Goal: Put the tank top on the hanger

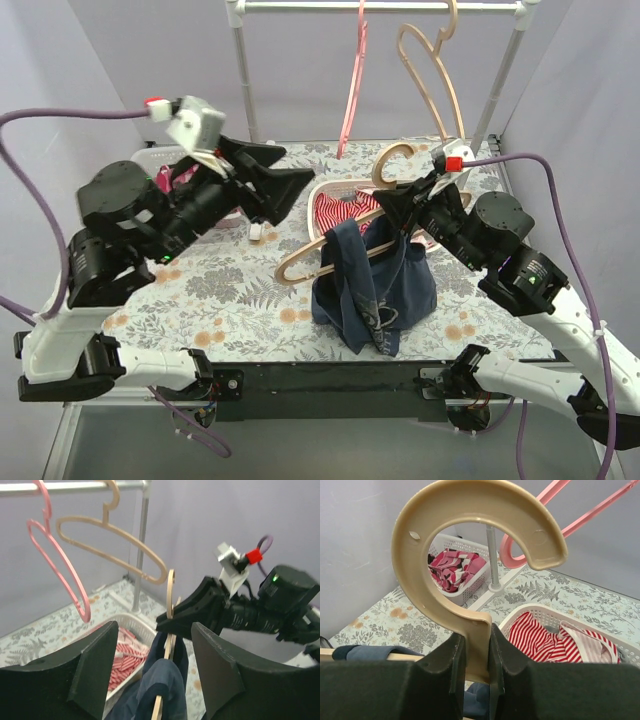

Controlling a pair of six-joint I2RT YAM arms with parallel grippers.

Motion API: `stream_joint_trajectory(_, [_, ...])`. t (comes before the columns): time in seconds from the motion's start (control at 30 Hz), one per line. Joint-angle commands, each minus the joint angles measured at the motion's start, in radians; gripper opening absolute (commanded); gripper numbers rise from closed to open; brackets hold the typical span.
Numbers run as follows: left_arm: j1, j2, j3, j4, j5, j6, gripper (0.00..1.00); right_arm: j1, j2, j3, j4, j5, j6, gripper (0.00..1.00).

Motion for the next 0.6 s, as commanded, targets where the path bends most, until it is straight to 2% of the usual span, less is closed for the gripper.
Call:
stream_joint_trajectory(0.0, [-0.002, 0.117, -0.003, -0.221, 0.081, 0.022, 0.58, 0.002, -0.046, -0.012, 0.126, -0.017, 0.024, 0.01])
stream_joint_trajectory(0.47, [0.003, 0.251, -0.035, -0.278, 0.222, 0.052, 0.44, 0.004, -0.033, -0.07, 0.107, -0.021, 0.018, 0.01])
stream_joint_trajectory(0.57, [0.005, 0.251, -0.061, -0.287, 0.214, 0.038, 0.41, 0.004, -0.039, -0.069, 0.104, -0.005, 0.012, 0.01])
